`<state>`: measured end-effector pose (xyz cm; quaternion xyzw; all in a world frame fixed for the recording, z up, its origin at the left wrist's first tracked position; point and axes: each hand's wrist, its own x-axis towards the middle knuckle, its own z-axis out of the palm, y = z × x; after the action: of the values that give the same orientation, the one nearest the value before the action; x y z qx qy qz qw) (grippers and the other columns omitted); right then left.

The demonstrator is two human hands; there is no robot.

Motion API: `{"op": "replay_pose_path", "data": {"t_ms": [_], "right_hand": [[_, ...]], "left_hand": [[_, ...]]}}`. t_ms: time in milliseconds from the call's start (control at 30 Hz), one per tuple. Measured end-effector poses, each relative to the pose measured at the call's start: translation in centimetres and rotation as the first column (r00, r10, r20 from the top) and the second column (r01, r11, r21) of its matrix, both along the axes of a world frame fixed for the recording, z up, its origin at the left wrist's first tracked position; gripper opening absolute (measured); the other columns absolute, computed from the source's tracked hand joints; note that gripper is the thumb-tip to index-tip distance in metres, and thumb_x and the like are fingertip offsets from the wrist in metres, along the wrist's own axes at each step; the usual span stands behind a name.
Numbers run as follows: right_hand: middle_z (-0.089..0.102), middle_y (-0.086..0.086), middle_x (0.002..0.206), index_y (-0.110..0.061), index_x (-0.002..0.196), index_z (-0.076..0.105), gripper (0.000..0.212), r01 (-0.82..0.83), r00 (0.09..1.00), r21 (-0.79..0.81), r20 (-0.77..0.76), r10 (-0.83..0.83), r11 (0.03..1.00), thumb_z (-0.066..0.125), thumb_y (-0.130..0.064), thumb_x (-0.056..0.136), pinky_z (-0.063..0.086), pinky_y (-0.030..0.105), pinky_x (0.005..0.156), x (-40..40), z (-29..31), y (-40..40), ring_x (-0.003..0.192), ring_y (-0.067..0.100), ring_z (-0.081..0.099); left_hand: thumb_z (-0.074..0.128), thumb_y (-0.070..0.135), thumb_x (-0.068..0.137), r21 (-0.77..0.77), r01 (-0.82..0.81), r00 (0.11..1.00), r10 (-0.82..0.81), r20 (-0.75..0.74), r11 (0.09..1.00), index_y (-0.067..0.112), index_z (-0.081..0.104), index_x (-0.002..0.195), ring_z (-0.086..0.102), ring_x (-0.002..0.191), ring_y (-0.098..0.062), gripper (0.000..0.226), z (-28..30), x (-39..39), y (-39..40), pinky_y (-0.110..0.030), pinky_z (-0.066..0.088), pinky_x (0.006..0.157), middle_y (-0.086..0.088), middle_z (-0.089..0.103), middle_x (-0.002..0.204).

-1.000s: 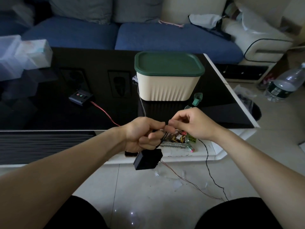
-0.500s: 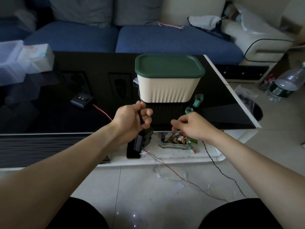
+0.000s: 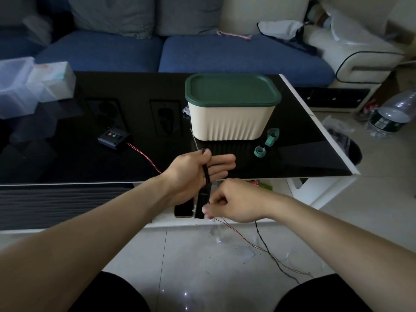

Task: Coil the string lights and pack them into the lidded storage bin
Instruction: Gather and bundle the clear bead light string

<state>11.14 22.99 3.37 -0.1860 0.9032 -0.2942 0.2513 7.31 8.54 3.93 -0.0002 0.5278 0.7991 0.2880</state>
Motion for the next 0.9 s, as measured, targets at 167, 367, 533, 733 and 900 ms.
{"op": "replay_pose_path", "data": {"t_ms": [167, 367, 533, 733, 900], "right_hand": [[0.060, -0.011, 0.071, -0.018, 0.069, 0.068, 0.029, 0.011, 0.998, -0.101, -0.065, -0.017, 0.995, 0.065, -0.029, 0.096, 0.043, 0.021, 0.062, 0.3, 0.9, 0.1, 0.071, 0.005, 0.058], [0.065, -0.012, 0.056, -0.029, 0.064, 0.070, 0.021, 0.140, 0.977, -0.157, -0.138, -0.162, 0.978, 0.080, -0.028, 0.083, 0.040, 0.012, 0.053, -0.2, 1.4, 2.0, 0.052, 0.000, 0.058], [0.072, -0.008, 0.067, -0.024, 0.074, 0.076, 0.015, 0.234, 0.950, -0.301, -0.131, -0.283, 0.924, 0.091, -0.025, 0.071, 0.049, 0.017, 0.061, -1.0, 1.3, 3.5, 0.062, 0.000, 0.066], [0.077, -0.003, 0.084, -0.019, 0.102, 0.080, 0.019, 0.235, 0.961, -0.341, -0.055, -0.269, 0.910, 0.081, -0.024, 0.084, 0.057, 0.027, 0.076, -1.8, 1.0, 4.8, 0.081, 0.010, 0.072], [0.075, -0.005, 0.084, -0.020, 0.092, 0.082, 0.007, 0.219, 0.965, -0.307, -0.073, -0.252, 0.926, 0.079, -0.022, 0.086, 0.054, 0.019, 0.069, -1.9, 0.9, 4.8, 0.075, 0.004, 0.069]], "left_hand": [[0.020, 0.030, 0.108, -0.168, 0.268, 0.963, -0.258, 0.079, 0.949, 0.002, 0.076, 0.083, 0.069, 0.082, -0.021, 0.068, -0.5, 0.6, -0.2, -0.029, 0.047, 0.076, -0.007, 0.075, 0.085], [0.013, 0.069, 0.094, -0.130, 0.533, 0.842, -0.511, 0.173, 0.836, -0.006, 0.051, 0.128, 0.065, 0.095, -0.041, 0.090, -0.9, 0.5, -0.2, -0.039, 0.058, 0.079, -0.026, 0.061, 0.117], [0.016, 0.060, 0.099, -0.251, 0.660, 0.747, -0.654, 0.119, 0.709, 0.027, 0.044, 0.141, 0.072, 0.074, -0.033, 0.060, -0.5, 0.7, -0.5, -0.025, 0.048, 0.045, -0.023, 0.064, 0.125], [0.014, 0.034, 0.108, -0.320, 0.563, 0.816, -0.573, 0.072, 0.762, 0.006, 0.049, 0.125, 0.059, 0.043, -0.013, 0.049, 0.0, 0.8, -0.5, -0.028, 0.015, 0.050, -0.007, 0.076, 0.091], [0.028, 0.018, 0.106, -0.444, 0.538, 0.809, -0.588, 0.031, 0.717, 0.002, 0.061, 0.109, 0.042, 0.035, -0.012, 0.037, -0.1, 0.8, -0.9, -0.029, 0.021, 0.048, -0.005, 0.071, 0.073]]}}
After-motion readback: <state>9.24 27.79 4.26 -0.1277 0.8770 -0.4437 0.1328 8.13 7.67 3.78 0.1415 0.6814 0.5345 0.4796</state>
